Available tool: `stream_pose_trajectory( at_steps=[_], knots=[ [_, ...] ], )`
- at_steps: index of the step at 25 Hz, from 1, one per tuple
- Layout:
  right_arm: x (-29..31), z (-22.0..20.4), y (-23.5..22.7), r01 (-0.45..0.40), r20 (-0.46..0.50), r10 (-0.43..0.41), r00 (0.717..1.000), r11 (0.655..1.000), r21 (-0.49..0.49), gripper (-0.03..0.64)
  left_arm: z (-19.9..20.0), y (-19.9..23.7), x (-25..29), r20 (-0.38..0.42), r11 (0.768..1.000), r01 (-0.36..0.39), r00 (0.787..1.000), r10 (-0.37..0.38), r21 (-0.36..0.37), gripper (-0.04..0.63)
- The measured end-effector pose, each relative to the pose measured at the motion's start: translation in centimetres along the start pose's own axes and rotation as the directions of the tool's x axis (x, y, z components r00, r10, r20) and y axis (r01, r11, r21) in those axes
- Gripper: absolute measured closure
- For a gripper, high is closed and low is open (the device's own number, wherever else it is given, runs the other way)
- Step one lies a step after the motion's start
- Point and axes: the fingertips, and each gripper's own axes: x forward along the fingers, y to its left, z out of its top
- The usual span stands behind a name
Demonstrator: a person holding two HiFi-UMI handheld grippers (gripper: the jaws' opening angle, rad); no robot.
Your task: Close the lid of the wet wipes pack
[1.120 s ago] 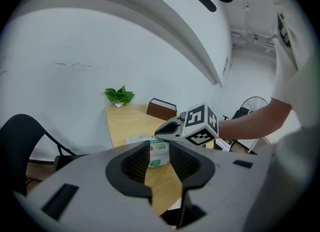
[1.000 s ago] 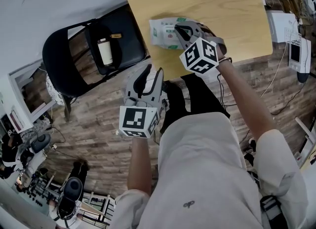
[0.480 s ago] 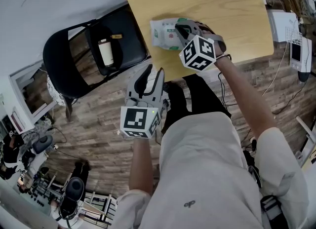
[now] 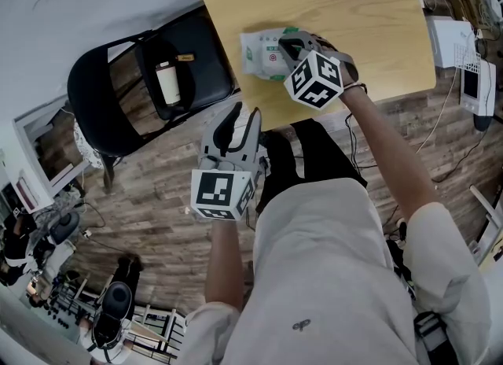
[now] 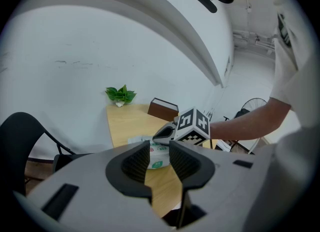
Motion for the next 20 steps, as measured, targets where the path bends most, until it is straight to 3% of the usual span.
stream_pose_trajectory(
  at_steps=[11,20],
  knots=[
    [0.1,0.1,-0.3,-0.023,0.018,0.023,1.000,1.000,0.002,0.618,0.9,-0.3,1.4,-0.008,1.000,-0.007,1.000,0.007,0.002,0.479],
    [-2.3,0.4,-0.6,-0.041,0.086,0.041,0.995,0.999,-0.002,0.618,0.7,-0.6,3.1,-0.021,0.999,-0.032,0.999,0.031,-0.018,0.479]
  ],
)
